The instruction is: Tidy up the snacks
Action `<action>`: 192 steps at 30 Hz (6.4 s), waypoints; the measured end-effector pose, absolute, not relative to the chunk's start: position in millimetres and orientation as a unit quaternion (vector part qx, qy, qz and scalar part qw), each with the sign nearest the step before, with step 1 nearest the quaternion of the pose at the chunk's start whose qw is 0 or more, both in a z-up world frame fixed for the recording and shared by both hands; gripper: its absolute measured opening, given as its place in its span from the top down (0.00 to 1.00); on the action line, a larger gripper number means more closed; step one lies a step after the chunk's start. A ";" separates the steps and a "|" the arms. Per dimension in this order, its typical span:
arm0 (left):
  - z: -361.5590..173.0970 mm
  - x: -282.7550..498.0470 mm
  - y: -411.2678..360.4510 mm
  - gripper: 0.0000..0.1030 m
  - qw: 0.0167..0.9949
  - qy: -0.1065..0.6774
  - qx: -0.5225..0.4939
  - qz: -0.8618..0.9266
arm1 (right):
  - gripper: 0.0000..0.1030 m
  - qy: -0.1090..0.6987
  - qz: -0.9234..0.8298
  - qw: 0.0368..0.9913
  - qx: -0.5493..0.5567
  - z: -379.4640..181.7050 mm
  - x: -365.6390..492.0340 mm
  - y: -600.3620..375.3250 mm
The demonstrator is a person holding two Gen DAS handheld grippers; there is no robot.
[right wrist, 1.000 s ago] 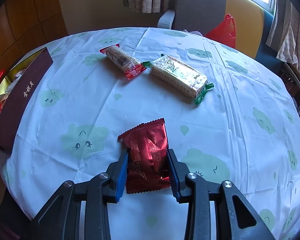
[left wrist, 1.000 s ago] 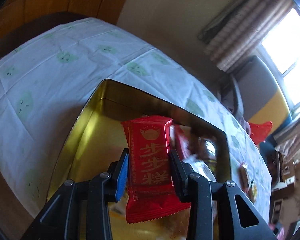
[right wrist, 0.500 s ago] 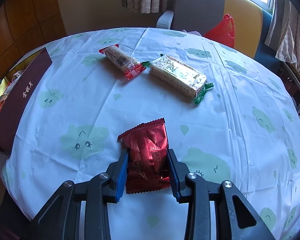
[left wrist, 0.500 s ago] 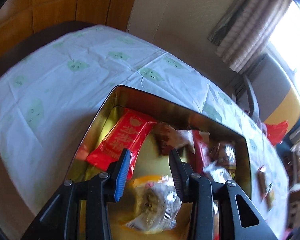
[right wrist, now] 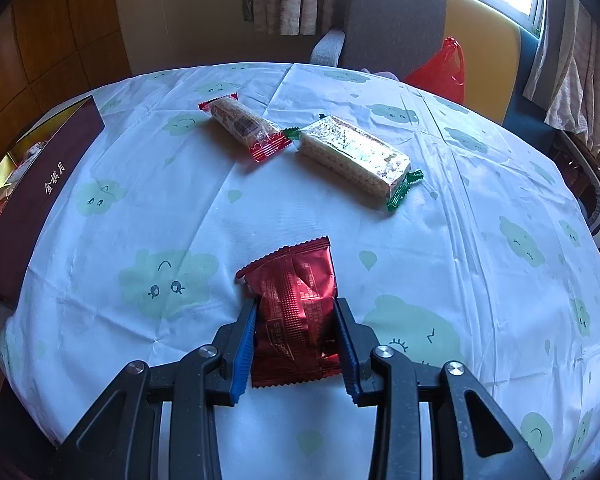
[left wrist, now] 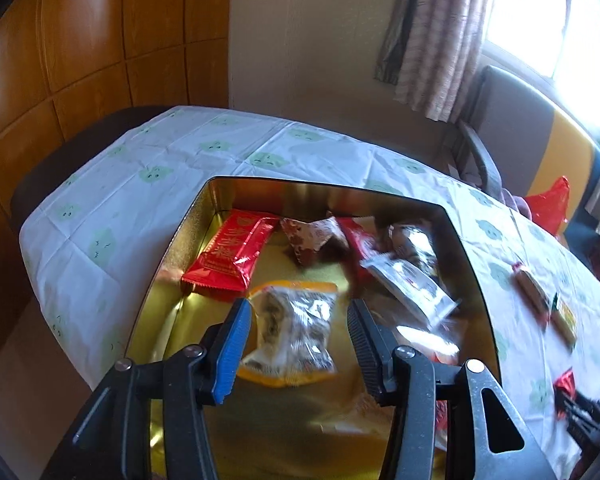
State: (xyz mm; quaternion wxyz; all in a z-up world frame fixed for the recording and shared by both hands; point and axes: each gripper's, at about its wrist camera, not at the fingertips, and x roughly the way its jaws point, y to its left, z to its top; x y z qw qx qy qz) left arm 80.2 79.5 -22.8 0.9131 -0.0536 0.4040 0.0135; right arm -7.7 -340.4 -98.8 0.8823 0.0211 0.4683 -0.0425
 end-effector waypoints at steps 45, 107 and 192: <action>-28.8 38.3 78.8 0.49 0.925 0.378 -0.031 0.013 | 0.65 0.482 -0.049 0.874 0.038 -95.7 -6.0 -332.9; -21.7 34.7 84.1 0.49 0.931 0.363 -0.035 0.021 | 0.59 0.416 0.183 0.878 0.153 -14.0 60.4 -174.4; -80.2 217.0 -263.3 0.48 0.801 0.561 -0.042 -0.206 | 0.52 0.496 0.029 0.868 0.020 -105.0 22.9 -397.7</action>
